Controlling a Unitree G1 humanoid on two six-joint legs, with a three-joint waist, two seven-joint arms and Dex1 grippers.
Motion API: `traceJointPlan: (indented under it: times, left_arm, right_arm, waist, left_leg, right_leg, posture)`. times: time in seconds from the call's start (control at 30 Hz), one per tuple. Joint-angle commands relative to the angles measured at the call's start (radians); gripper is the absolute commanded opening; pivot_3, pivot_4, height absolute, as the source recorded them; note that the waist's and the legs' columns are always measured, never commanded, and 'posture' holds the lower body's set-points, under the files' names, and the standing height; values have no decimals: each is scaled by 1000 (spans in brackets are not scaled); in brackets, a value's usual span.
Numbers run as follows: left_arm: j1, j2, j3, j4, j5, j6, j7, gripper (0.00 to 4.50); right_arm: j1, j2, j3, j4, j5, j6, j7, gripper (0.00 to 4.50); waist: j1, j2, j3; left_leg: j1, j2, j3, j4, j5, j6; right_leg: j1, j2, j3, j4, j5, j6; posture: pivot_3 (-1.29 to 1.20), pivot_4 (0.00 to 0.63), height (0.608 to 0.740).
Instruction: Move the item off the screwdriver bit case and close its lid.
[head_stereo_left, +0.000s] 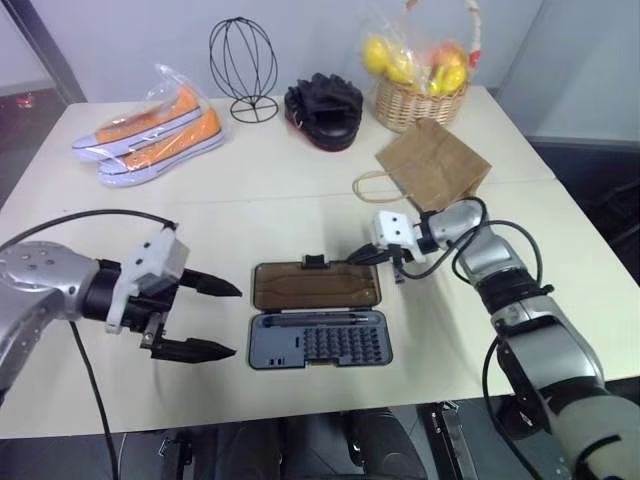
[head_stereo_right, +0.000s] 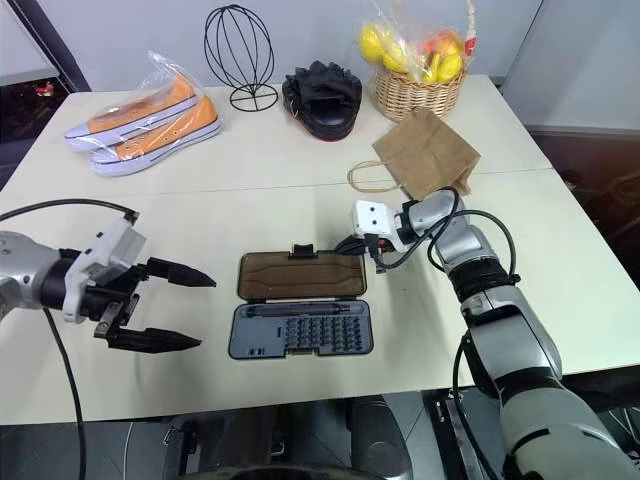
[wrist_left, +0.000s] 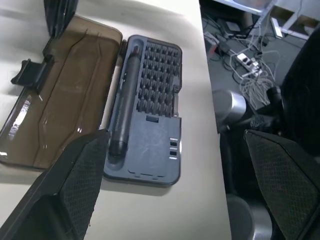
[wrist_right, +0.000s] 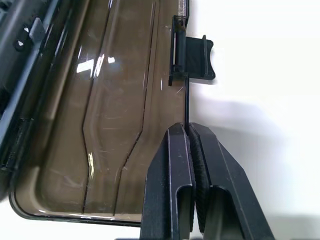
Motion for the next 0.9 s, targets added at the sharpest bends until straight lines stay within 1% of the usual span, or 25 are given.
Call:
traceJointPlan:
  times: [0.03,0.13,0.23,0.27,0.37,0.43,0.57,0.67,0.87,0.9]
  left_arm:
    - [-4,-1,14,-13,1,-19,19,4500]
    - [-20,-12,10,4,0,-22,40,4500]
    - [-34,-21,0,20,3,-25,52,4500]
    - [-35,-25,-5,20,4,-26,54,4500]
    - [-36,-35,-15,15,5,-26,61,4500]
    - [-35,-58,-15,6,-13,-8,86,4500]
    - [26,-109,-15,-43,-59,27,130,4500]
    - [121,-165,-75,-37,19,-36,172,3701]
    - [151,-231,-155,9,116,-128,207,634]
    - [150,-239,-168,13,127,-138,210,52]
  right_arm:
    - [-30,5,-3,-11,-2,-16,-1,51]
    - [-26,3,-6,-17,-6,2,-6,51]
    - [-18,0,-15,-29,1,31,-16,866]
    - [-12,-4,-18,-40,1,37,-22,1319]
    - [9,-22,-24,-86,3,47,-37,2902]
    - [28,-36,-43,-152,34,103,-31,3873]
    - [72,-62,-76,-303,105,242,-7,3873]
    - [93,-70,-66,-346,98,273,-25,3951]
    - [102,-58,-48,-345,83,294,-55,3951]
    - [101,-56,-44,-340,81,295,-57,3951]
  waist:
    - [1,0,0]
    - [2,0,0]
    - [1,0,0]
    - [1,0,0]
    - [1,0,0]
    - [2,0,0]
    - [3,0,0]
    - [1,1,0]
    - [14,0,0]
    - [17,0,0]
  left_leg:
    - [0,0,0,0,0,0]
    - [0,0,0,0,0,0]
    - [0,0,0,0,0,0]
    - [0,0,0,0,0,0]
    - [0,0,0,0,0,0]
    - [0,0,0,0,0,0]
    - [0,1,0,0,0,0]
    - [1,1,0,0,0,0]
    - [1,1,0,1,0,0]
    - [1,1,0,1,0,0]
  right_leg:
    - [0,0,0,0,0,0]
    - [0,0,0,0,0,0]
    - [0,0,0,0,0,0]
    - [0,0,0,0,0,0]
    - [0,0,0,0,0,0]
    - [0,0,0,0,0,0]
    - [0,-1,0,0,0,0]
    - [0,-1,0,0,0,0]
    - [0,-1,0,1,0,0]
    - [1,-1,0,1,0,0]
  posture:
    - [0,150,740]
    - [0,150,740]
    - [0,150,740]
    - [0,150,740]
    - [0,150,740]
    - [0,150,740]
    - [0,150,740]
    - [0,150,740]
    - [0,150,740]
    - [0,150,740]
